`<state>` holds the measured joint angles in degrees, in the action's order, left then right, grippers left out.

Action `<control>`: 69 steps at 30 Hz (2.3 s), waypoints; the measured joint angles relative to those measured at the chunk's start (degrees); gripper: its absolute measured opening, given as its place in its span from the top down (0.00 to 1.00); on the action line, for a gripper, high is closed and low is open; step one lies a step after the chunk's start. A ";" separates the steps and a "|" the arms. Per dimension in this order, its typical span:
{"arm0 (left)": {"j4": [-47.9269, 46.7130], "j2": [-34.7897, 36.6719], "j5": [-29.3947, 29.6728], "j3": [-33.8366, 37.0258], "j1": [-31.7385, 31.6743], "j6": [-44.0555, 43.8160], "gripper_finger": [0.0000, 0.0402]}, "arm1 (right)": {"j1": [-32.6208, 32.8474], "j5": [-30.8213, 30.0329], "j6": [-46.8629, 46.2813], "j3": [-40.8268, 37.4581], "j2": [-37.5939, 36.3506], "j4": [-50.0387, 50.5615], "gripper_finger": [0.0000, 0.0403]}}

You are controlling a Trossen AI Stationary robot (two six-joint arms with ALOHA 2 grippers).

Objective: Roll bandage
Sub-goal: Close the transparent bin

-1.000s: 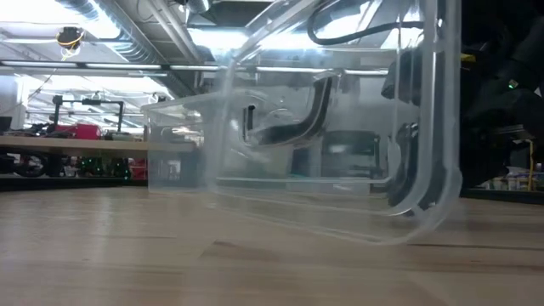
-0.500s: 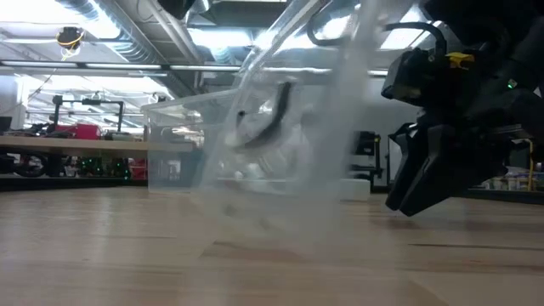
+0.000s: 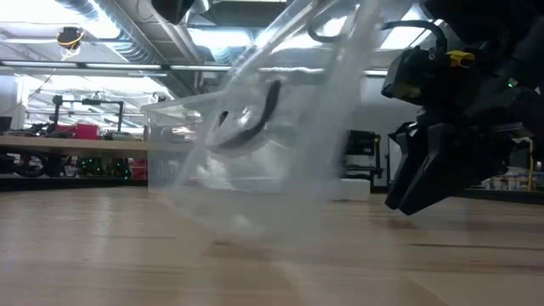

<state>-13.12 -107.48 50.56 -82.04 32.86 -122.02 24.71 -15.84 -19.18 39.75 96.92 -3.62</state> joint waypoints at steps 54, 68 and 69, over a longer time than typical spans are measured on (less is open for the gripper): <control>-7.68 0.66 7.02 0.00 11.08 17.52 1.00 | -20.28 50.90 -6.69 0.04 0.11 -22.43 0.65; -16.48 0.66 6.40 -0.02 11.93 27.85 1.00 | -20.26 40.26 -7.92 0.04 0.15 -28.30 0.65; -16.48 0.66 5.26 -0.02 11.88 28.26 1.00 | -20.26 38.92 -9.00 0.04 0.15 -28.55 0.65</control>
<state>-29.60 -106.83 55.82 -82.06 44.74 -93.76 4.45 23.08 -28.18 39.79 97.08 -32.17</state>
